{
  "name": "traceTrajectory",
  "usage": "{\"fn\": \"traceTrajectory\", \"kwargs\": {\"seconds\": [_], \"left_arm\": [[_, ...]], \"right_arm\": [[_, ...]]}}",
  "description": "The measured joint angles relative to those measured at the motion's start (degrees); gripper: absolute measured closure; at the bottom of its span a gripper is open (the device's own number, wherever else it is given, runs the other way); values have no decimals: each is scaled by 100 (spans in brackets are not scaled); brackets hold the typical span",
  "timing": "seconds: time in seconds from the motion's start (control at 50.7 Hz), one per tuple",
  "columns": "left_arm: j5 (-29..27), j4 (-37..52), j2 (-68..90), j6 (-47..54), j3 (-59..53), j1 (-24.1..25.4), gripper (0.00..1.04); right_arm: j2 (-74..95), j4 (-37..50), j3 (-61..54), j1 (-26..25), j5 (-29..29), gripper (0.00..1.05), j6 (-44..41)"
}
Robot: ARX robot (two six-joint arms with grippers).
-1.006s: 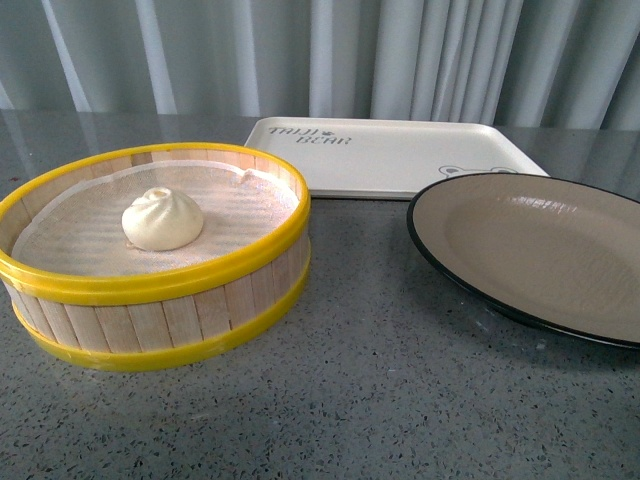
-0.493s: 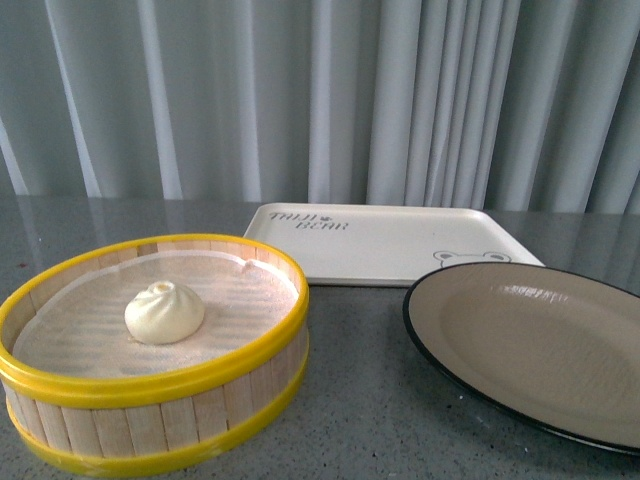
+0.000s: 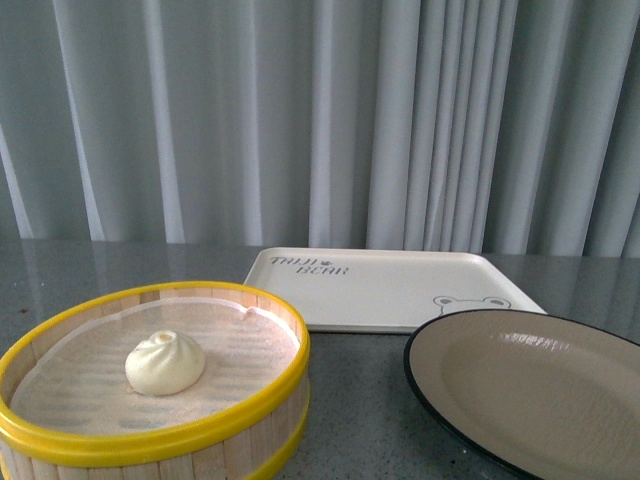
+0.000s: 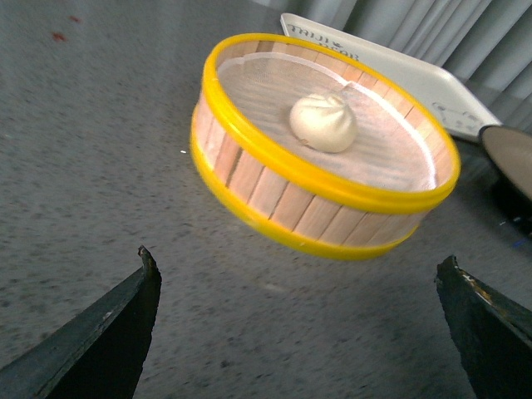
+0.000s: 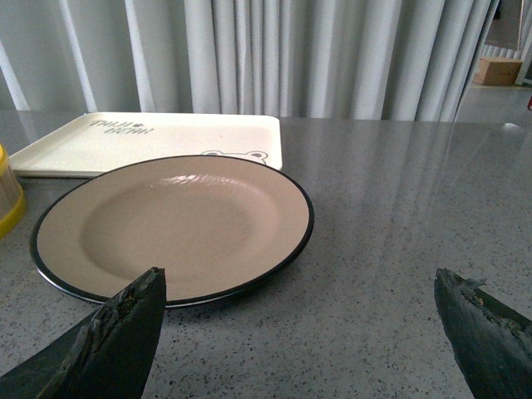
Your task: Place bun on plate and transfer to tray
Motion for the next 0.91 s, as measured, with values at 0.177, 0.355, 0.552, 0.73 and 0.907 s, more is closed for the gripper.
{"fn": "traceTrajectory", "kwargs": {"seconds": [0.177,0.355,0.552,0.73,0.907], "left_arm": [[85,1093,1696,-264,1213,-315,7],[-61,481,3429,708,2802,-850,7],[-356,-236,4898,1241,3840,-1093,7],[-621,-308,6146,1189,4631,-1486,7],[-1080,-490,6857,1187,5136,-1735,7]], "right_arm": [[0,0,0,0,2,9,0],[0,0,0,0,2,9,0],[0,0,0,0,2,9,0],[0,0,0,0,2,9,0],[0,0,0,0,2,9,0]]}}
